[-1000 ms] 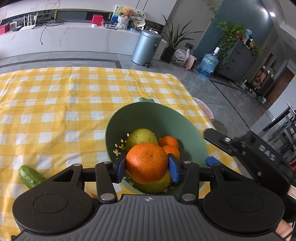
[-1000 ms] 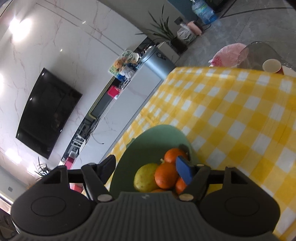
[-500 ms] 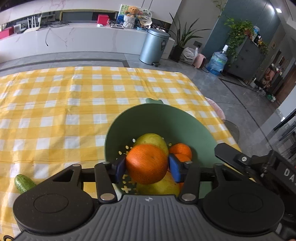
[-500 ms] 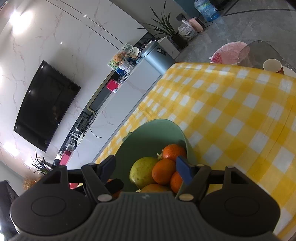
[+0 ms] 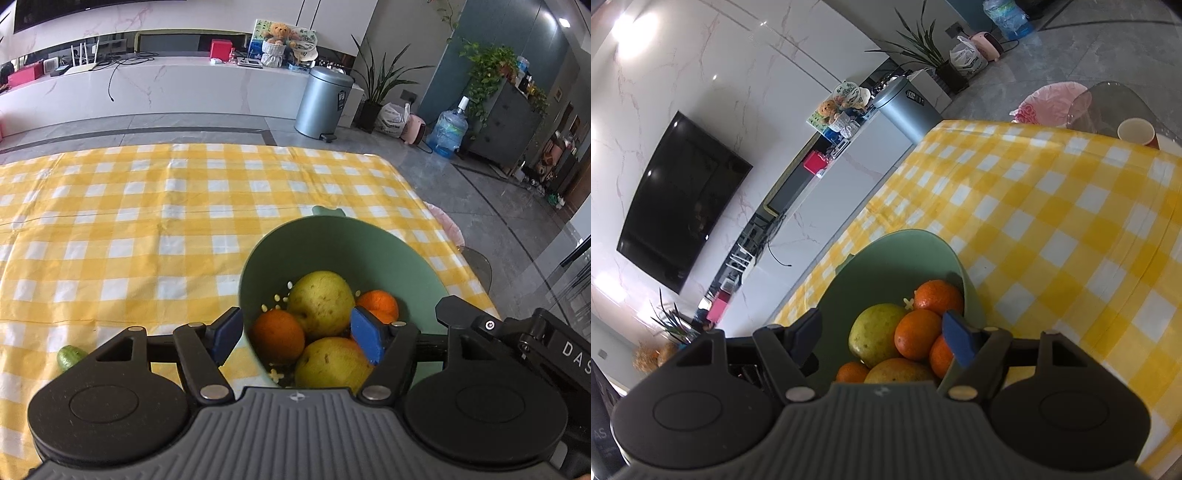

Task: Organize fruits
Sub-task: 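Lower the tangerine into the bowl and open the left tool, then withdraw both open tools from the bowl toward the cucumber and kiwis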

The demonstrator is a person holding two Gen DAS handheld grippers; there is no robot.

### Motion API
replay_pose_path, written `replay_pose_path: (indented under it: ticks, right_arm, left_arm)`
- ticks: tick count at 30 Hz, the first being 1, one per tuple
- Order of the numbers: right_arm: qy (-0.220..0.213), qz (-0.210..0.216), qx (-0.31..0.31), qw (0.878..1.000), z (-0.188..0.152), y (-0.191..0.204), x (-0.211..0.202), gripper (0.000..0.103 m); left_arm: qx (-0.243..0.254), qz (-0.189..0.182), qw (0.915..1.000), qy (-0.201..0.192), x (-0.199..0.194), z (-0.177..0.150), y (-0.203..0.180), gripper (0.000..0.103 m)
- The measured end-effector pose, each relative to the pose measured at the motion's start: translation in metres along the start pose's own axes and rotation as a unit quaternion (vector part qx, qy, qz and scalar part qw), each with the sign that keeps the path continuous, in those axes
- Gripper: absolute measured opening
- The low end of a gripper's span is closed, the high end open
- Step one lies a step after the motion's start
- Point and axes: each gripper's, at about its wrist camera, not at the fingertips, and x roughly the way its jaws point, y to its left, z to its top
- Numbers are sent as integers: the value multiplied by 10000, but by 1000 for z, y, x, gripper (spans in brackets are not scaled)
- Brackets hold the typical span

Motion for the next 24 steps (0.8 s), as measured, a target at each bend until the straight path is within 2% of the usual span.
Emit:
replay_pose_path:
  ticks: [11, 15, 18, 20, 24]
  right_arm:
    - [-22, -235, -372, 9990, -5, 11, -5, 72]
    - [-147, -237, -416, 9987, -6, 15, -16, 72]
    - [-215, -161, -443, 9987, -8, 19, -24, 73]
    - [-189, -100, -492, 9986, -10, 23, -26, 73]
    - [-11, -60, -516, 9986, -21, 31, -30, 73]
  left_arm:
    - [145, -25, 9997, 217, -26, -6, -1, 79]
    - [193, -196, 9986, 455, -41, -12, -2, 79]
    - [316, -486, 9962, 652, -57, -20, -2, 79]
    - [357, -660, 9944, 749, -67, -26, -1, 79]
    - [283, -722, 9930, 889, -84, -38, 6, 79]
